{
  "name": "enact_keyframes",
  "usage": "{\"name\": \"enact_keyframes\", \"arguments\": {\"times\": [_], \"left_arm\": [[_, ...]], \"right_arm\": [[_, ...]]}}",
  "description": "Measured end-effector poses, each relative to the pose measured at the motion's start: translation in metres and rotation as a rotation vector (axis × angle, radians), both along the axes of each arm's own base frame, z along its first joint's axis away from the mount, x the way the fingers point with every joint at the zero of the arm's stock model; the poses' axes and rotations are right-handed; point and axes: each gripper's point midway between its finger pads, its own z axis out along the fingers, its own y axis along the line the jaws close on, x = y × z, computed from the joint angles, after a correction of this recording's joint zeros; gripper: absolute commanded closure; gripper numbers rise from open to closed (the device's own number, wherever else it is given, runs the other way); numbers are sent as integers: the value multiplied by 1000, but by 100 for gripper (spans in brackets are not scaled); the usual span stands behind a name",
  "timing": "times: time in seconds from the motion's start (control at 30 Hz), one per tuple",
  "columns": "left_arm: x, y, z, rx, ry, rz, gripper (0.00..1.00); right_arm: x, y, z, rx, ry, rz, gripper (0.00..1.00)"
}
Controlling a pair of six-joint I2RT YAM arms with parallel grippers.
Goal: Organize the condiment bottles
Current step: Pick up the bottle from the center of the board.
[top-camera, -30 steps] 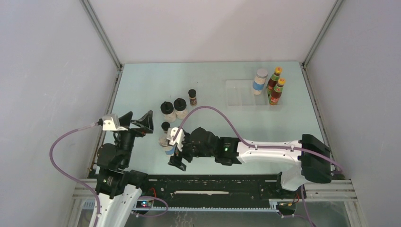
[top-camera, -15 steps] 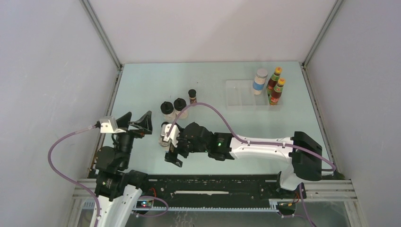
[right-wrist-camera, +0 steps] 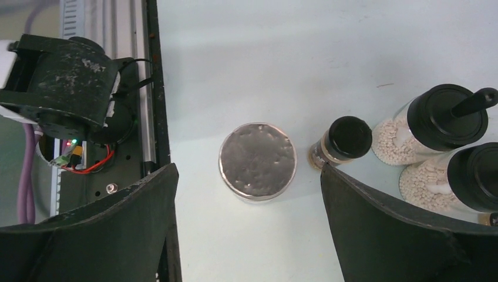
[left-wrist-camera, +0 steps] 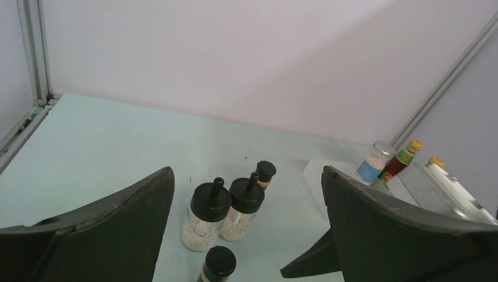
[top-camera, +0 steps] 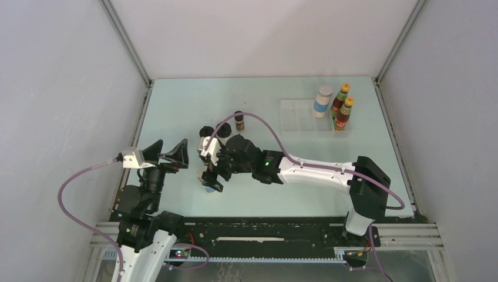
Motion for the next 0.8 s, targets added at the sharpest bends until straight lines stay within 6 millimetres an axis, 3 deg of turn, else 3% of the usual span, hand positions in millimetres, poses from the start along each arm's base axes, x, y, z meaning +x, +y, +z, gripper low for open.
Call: {"name": "enact_keyframes", "arguments": {"times": [0.33, 0.8], "left_arm": [[-1, -2, 0, 1, -2, -9, 0], [-1, -4, 0, 1, -2, -19, 0]], "right_arm": [[14, 4, -16, -44, 42, 8, 0], [11, 12, -33, -70, 79, 46, 0]]}}
